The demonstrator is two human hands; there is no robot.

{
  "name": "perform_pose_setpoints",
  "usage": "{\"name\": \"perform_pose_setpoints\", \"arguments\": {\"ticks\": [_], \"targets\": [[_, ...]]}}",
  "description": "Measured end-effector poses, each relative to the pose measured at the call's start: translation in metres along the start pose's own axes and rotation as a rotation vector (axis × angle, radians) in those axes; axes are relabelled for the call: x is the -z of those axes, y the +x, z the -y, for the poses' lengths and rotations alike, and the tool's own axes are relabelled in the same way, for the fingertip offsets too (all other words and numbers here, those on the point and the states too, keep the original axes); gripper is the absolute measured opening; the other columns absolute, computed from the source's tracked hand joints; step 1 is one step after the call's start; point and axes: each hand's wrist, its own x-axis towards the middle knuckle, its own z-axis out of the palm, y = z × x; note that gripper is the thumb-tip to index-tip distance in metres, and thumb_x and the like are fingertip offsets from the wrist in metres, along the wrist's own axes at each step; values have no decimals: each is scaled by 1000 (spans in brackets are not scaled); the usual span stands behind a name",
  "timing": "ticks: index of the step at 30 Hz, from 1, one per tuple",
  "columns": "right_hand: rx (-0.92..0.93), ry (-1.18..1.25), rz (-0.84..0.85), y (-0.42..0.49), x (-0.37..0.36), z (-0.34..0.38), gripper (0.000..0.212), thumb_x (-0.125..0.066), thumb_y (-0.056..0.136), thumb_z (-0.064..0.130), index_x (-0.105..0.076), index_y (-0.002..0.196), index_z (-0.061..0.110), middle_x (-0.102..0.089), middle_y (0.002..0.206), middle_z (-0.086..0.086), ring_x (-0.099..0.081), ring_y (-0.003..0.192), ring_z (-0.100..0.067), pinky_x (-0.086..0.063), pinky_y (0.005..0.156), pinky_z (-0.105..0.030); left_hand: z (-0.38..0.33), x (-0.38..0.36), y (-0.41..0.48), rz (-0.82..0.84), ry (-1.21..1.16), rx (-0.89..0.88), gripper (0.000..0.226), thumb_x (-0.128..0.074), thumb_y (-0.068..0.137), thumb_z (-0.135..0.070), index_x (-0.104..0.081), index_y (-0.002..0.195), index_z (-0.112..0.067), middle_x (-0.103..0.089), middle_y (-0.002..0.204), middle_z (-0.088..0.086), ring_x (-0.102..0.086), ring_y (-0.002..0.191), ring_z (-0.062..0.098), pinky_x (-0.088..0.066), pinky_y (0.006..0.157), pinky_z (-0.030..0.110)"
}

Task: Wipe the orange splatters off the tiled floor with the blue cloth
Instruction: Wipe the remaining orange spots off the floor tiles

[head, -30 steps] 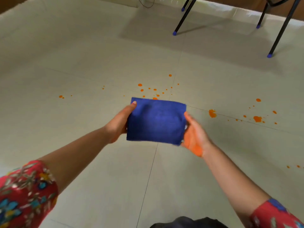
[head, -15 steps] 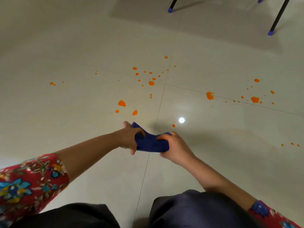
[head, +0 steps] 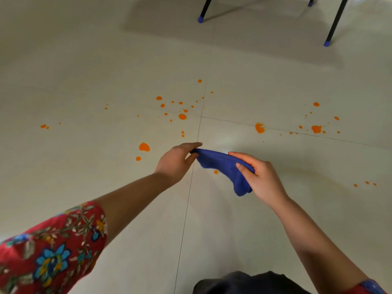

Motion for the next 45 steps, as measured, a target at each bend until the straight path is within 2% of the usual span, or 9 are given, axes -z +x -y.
{"name": "perform_pose_setpoints", "arguments": {"ticks": [2,6,12,21,27,33,39,43,45], "targets": [[112,-315,29,-4,4,5,36,-60,91,32,-58,125,46,-72,104,10,-64,82,-17,-52,76,-33,3,-5,4,-8,74,-52,50,-48,96,-19,-37,143,-32,-46,144,-9,-44,130,13,-39,104,29],[49,-541,394,-4,-35,-5,45,-43,92,60,-48,134,44,-57,133,16,-54,120,-11,-48,91,-31,47,-8,-6,65,215,12,54,-52,94,-23,-34,145,-30,-36,151,-8,-35,138,14,-31,112,31],[1,-818,260,39,-112,-72,61,-15,94,59,-15,151,38,-4,163,2,-3,148,-37,-9,113,-64,136,8,-39,115,346,173,70,-62,87,-39,-28,148,-27,-18,159,-3,-17,146,22,-22,115,40],[24,-799,118,108,-158,-70,58,-10,97,47,-15,153,31,-12,162,2,-8,149,-29,-7,118,-52,205,35,-52,-62,327,442,89,-22,75,-71,-3,152,-31,7,161,-5,7,148,18,0,117,45],[467,-821,385,64,-176,-62,54,-22,101,39,-16,154,28,-11,162,6,-8,149,-18,-10,120,-41,233,48,-60,11,357,480,87,-17,76,-76,10,149,-37,21,157,-12,22,143,9,10,117,41],[190,-823,120,148,-190,-41,56,-16,99,40,-21,152,23,-18,160,1,-15,148,-22,-12,119,-44,239,40,-69,4,388,470,82,-15,82,-74,14,149,-36,24,156,-11,24,143,10,9,118,42],[685,-881,426,86,-205,-43,56,-24,100,40,-18,153,26,-14,161,3,-13,149,-21,-11,119,-43,242,42,-69,18,371,453,81,-16,83,-73,15,148,-36,25,156,-10,24,143,11,10,117,43],[239,-902,152,105,-166,-76,57,-21,99,38,-14,153,23,-15,161,-2,-16,148,-26,-14,118,-48,247,43,-68,50,353,456,82,-15,82,-74,18,147,-38,30,154,-12,29,141,10,15,115,41],[242,-907,112,86,-180,-65,59,-24,97,38,-16,153,21,-13,161,-4,-16,148,-30,-15,117,-51,251,45,-68,76,324,462,80,-13,81,-74,21,145,-40,32,152,-14,30,140,9,15,115,41]]}}
